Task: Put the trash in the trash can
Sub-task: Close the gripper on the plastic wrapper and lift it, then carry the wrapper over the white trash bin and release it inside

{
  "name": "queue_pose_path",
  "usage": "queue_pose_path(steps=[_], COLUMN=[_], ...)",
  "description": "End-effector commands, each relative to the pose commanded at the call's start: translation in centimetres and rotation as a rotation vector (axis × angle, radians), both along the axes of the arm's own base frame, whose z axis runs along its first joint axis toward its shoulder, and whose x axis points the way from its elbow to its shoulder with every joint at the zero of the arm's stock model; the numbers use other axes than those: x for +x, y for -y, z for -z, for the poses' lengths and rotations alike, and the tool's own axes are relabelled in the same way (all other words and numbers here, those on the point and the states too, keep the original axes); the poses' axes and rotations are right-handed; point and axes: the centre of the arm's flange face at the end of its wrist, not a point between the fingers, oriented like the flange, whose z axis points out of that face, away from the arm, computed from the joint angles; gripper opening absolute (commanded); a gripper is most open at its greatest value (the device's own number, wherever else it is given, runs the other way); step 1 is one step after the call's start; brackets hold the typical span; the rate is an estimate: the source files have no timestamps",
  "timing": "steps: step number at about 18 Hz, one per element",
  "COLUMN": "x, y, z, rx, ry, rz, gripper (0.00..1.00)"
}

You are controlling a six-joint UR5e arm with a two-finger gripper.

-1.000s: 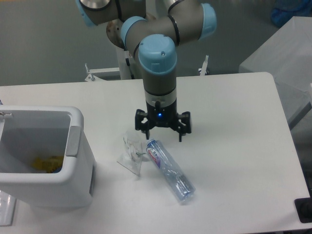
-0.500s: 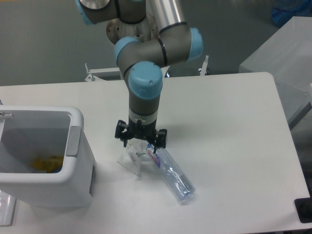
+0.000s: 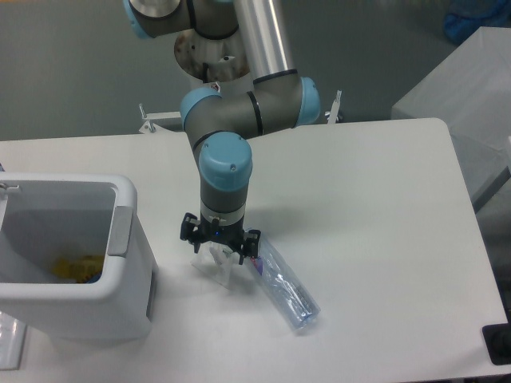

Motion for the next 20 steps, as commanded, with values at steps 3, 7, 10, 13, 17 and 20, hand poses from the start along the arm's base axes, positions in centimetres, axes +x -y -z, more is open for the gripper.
queue_pose_path(steps=[3, 7, 10, 13, 17, 20], x=[-0.1, -0.1, -0.1, -0.5, -0.4, -1.6], y=[-0.1, -0.1, 0.0, -0.5, -0.3, 0.2], z=[-0.1, -0.4, -1.0, -3.2, -6.7, -10.0], rx=[0.001, 0.004, 0.012, 0.048, 0.138, 0.238], ry=[-0.003, -0.005, -0.009, -0.030, -0.015, 0.018], rz=[0.000, 0.001, -0.003, -0.006, -0.011, -0.064], gripper=[0.43, 0.07, 0.00, 0.00, 0.00, 0.00])
